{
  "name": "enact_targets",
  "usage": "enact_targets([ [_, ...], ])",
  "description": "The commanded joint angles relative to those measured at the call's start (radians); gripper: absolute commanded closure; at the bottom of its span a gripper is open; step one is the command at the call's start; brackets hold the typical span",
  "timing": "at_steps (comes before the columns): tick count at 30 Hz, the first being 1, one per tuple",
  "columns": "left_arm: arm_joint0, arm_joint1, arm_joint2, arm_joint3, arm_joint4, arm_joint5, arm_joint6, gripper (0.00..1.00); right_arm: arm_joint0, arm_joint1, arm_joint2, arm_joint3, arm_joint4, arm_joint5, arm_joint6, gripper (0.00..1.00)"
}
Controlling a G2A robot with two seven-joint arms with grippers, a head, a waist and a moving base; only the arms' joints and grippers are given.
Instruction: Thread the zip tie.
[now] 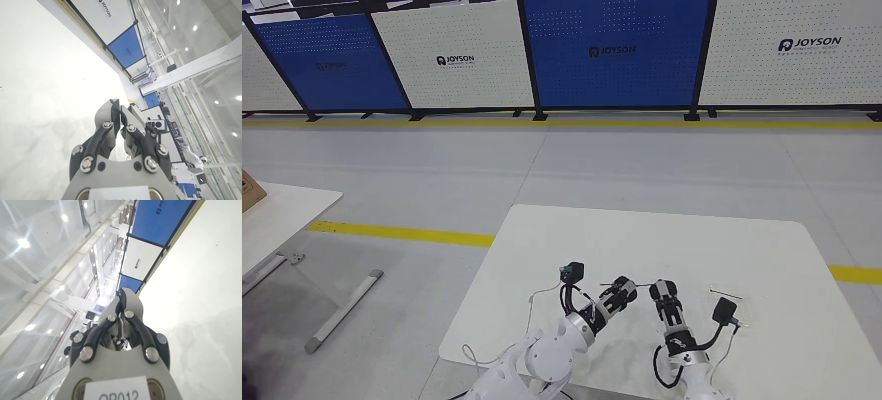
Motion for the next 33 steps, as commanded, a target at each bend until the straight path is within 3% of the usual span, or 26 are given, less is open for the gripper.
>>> enact_targets([
  [1,0.001,0.0,-0.001,-0.001,0.001,-0.002,0.001,0.6,0.0,0.0,-0.001,0.001,-0.014,0.007,-0.005,1.0],
  [7,0.005,0.003,-0.011,0.0,0.02,-0.005,-0.002,0.67,-0.001,0.0,-0.002,0.003,-0.019,0.017,0.0,1.0],
  [13,0.016,0.007,-0.028,-0.012,0.027,-0.009,0.003,0.85,-0.002,0.0,-0.002,0.003,-0.024,0.022,0.002,1.0],
  [19,0.021,0.007,-0.033,-0.016,0.027,-0.01,0.008,0.93,0.0,0.0,-0.005,0.005,-0.03,0.025,0.002,1.0],
  [25,0.019,0.006,-0.027,-0.018,0.019,-0.016,0.001,0.76,-0.001,0.0,-0.007,0.004,-0.029,0.018,0.001,1.0],
  [29,0.014,0.004,-0.019,-0.014,0.024,-0.014,-0.007,0.74,-0.002,-0.001,-0.008,0.001,-0.03,0.012,-0.001,1.0],
  [33,0.011,0.004,-0.016,-0.012,0.027,-0.012,-0.007,0.8,-0.003,0.0,-0.008,-0.002,-0.034,0.005,0.001,1.0],
])
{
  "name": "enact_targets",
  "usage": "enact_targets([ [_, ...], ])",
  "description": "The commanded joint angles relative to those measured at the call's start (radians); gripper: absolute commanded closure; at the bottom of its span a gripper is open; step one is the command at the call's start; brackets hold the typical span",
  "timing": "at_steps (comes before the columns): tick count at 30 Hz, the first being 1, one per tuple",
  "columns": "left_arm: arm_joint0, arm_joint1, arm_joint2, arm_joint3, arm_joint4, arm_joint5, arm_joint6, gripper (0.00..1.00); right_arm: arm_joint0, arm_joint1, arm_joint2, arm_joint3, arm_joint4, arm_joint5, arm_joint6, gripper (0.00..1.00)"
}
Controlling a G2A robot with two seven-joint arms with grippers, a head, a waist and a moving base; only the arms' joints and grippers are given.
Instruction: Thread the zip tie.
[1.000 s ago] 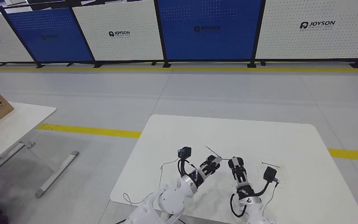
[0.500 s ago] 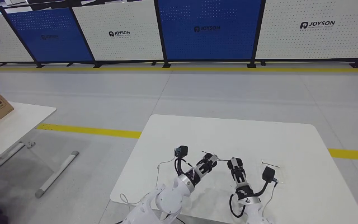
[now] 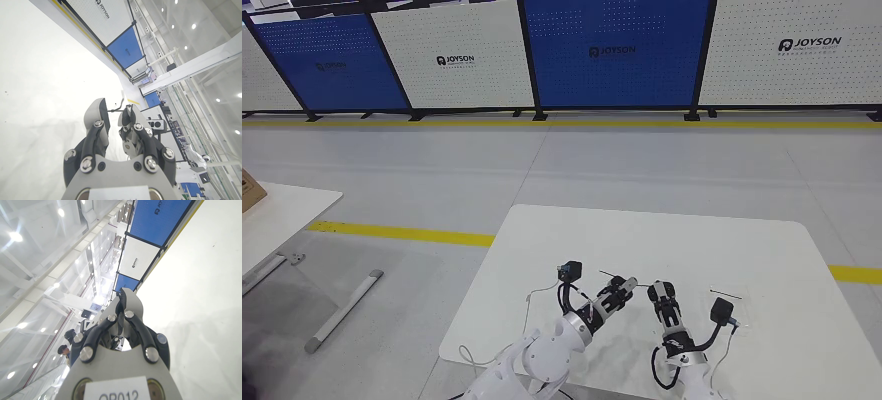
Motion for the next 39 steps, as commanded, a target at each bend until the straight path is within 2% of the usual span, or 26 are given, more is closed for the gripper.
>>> enact_targets([
  [1,-0.001,0.0,0.001,0.0,0.001,0.0,0.0,0.83,-0.001,0.001,0.0,-0.001,-0.003,-0.003,0.004,1.0],
  [5,-0.003,0.0,0.002,0.001,0.005,0.001,-0.002,0.91,-0.002,0.002,0.0,-0.001,-0.007,-0.01,0.013,1.0],
  [7,-0.004,-0.001,0.002,0.001,0.006,0.003,-0.004,1.0,-0.002,0.002,0.0,-0.001,-0.007,-0.013,0.015,1.0],
  [15,-0.007,-0.002,0.005,0.004,0.007,0.008,-0.007,1.0,-0.003,0.002,0.003,-0.001,-0.006,-0.02,0.013,1.0],
  [25,-0.009,-0.004,0.008,0.003,-0.012,-0.012,-0.002,1.0,0.001,0.002,0.003,0.003,0.005,-0.025,0.016,1.0],
  [31,-0.007,-0.005,0.008,0.003,-0.036,-0.026,-0.02,1.0,0.003,0.002,0.002,0.006,0.008,-0.032,0.019,1.0],
  [39,-0.008,-0.004,0.011,0.009,-0.018,-0.009,-0.027,1.0,0.0,0.002,0.004,0.003,0.011,-0.048,0.006,1.0],
])
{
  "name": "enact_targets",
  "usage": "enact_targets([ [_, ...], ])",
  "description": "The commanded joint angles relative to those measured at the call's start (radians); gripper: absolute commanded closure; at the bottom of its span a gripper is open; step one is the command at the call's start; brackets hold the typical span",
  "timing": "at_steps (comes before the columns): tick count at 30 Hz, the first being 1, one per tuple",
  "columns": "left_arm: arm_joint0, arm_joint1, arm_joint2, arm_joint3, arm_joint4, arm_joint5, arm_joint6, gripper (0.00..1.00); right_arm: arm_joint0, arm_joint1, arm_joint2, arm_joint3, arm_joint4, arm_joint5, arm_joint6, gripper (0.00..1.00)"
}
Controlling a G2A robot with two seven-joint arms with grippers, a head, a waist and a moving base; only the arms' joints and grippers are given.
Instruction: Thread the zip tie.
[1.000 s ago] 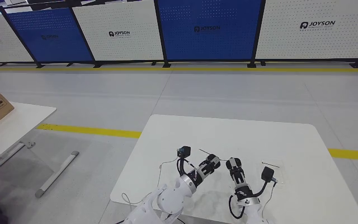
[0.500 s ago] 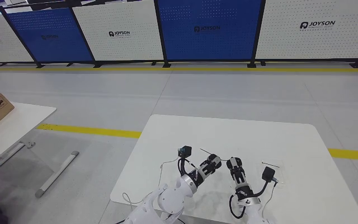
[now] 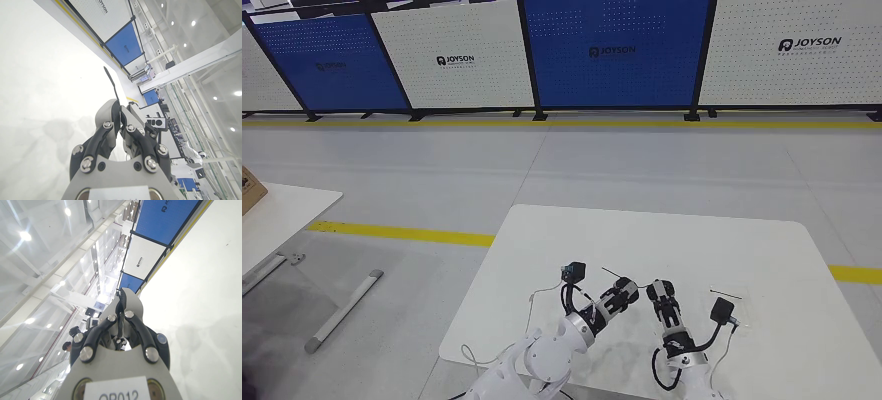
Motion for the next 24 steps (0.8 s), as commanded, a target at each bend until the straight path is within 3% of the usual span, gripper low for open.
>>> enact_targets([
  [1,0.0,0.0,0.0,0.0,-0.003,-0.001,-0.004,1.0,-0.001,0.0,0.001,0.0,0.001,0.0,-0.008,1.0],
  [9,0.001,-0.001,-0.001,-0.005,-0.013,-0.006,-0.002,1.0,0.001,-0.001,-0.002,0.005,-0.002,0.006,-0.004,1.0],
  [10,0.001,0.0,-0.001,-0.005,-0.013,-0.007,-0.002,0.7,0.001,-0.001,-0.002,0.005,-0.002,0.008,-0.004,1.0],
  [13,0.001,0.0,-0.003,-0.004,-0.007,-0.008,-0.001,0.54,0.002,-0.001,-0.002,0.007,-0.004,0.014,-0.003,1.0],
  [18,0.004,0.003,-0.014,-0.004,0.014,-0.006,0.008,0.54,0.005,0.0,-0.005,0.011,-0.023,0.038,0.005,1.0],
  [24,0.015,0.009,-0.035,-0.012,0.032,-0.007,0.01,0.64,0.005,0.0,-0.007,0.013,-0.027,0.043,0.009,1.0],
])
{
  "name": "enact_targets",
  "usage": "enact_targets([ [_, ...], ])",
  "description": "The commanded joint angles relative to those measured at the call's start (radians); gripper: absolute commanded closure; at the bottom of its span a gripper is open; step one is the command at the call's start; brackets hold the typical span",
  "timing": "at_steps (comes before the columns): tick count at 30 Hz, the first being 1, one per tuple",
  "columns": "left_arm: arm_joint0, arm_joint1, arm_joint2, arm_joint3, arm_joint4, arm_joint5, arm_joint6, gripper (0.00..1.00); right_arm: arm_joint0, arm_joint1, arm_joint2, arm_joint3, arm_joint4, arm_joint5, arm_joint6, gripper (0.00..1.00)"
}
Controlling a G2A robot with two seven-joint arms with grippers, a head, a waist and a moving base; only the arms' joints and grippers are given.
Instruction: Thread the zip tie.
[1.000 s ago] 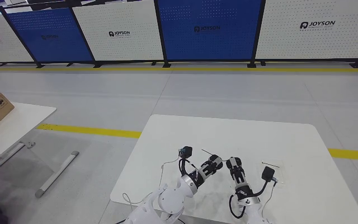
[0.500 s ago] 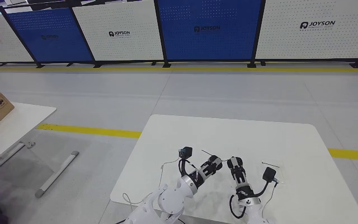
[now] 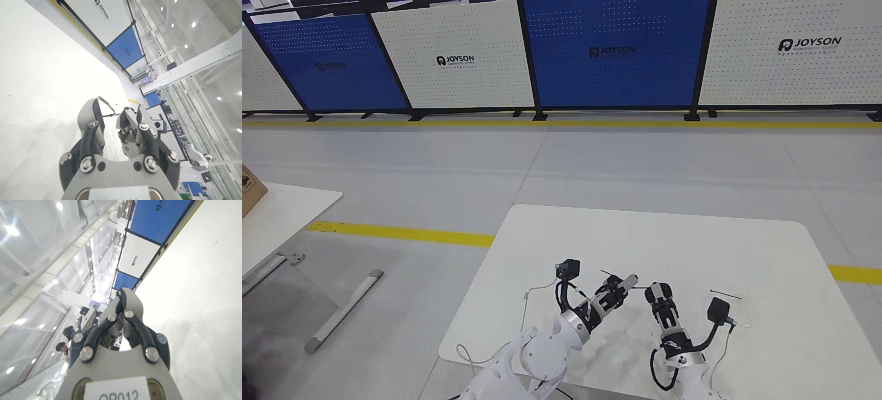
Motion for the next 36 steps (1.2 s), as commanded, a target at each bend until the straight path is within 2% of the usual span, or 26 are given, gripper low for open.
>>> enact_targets([
  [1,0.004,0.001,-0.004,-0.003,0.001,0.001,-0.002,0.66,0.0,0.0,0.0,0.0,-0.001,0.0,0.0,1.0],
  [2,0.005,0.001,-0.005,-0.004,0.002,0.002,-0.001,0.68,0.0,0.0,0.0,0.0,-0.001,-0.001,0.0,1.0],
  [4,0.006,0.002,-0.007,-0.004,0.003,0.003,-0.001,0.8,0.0,0.0,-0.001,0.0,-0.001,-0.002,-0.001,1.0],
  [13,0.007,0.002,-0.008,-0.006,0.004,-0.001,-0.002,0.9,-0.002,0.0,0.002,-0.006,-0.007,0.004,-0.007,1.0],
  [17,0.007,0.002,-0.008,-0.007,0.005,0.001,-0.003,0.89,-0.002,0.001,0.002,-0.007,-0.008,0.004,-0.007,1.0],
  [20,0.007,0.003,-0.009,-0.006,0.005,0.001,-0.004,0.83,-0.002,0.001,0.001,-0.007,-0.009,0.004,-0.007,1.0],
  [22,0.006,0.003,-0.009,-0.006,0.004,0.001,-0.003,0.71,-0.002,0.001,0.002,-0.008,-0.01,0.004,-0.008,1.0],
  [26,0.006,0.003,-0.011,-0.005,0.004,0.001,-0.001,0.67,-0.001,0.001,0.002,-0.008,-0.015,0.008,-0.009,1.0],
  [30,0.006,0.003,-0.014,-0.007,0.003,0.0,0.002,0.72,-0.001,0.001,0.002,-0.009,-0.019,0.012,-0.009,1.0],
  [33,0.006,0.003,-0.015,-0.008,0.006,-0.002,0.003,0.81,-0.002,0.001,0.003,-0.008,-0.018,0.011,-0.009,1.0],
  [35,0.006,0.003,-0.015,-0.008,0.007,-0.003,0.002,0.89,-0.002,0.001,0.003,-0.008,-0.018,0.01,-0.009,1.0],
  [36,0.006,0.003,-0.015,-0.008,0.007,-0.003,0.001,0.96,-0.002,0.001,0.003,-0.007,-0.017,0.01,-0.009,1.0],
])
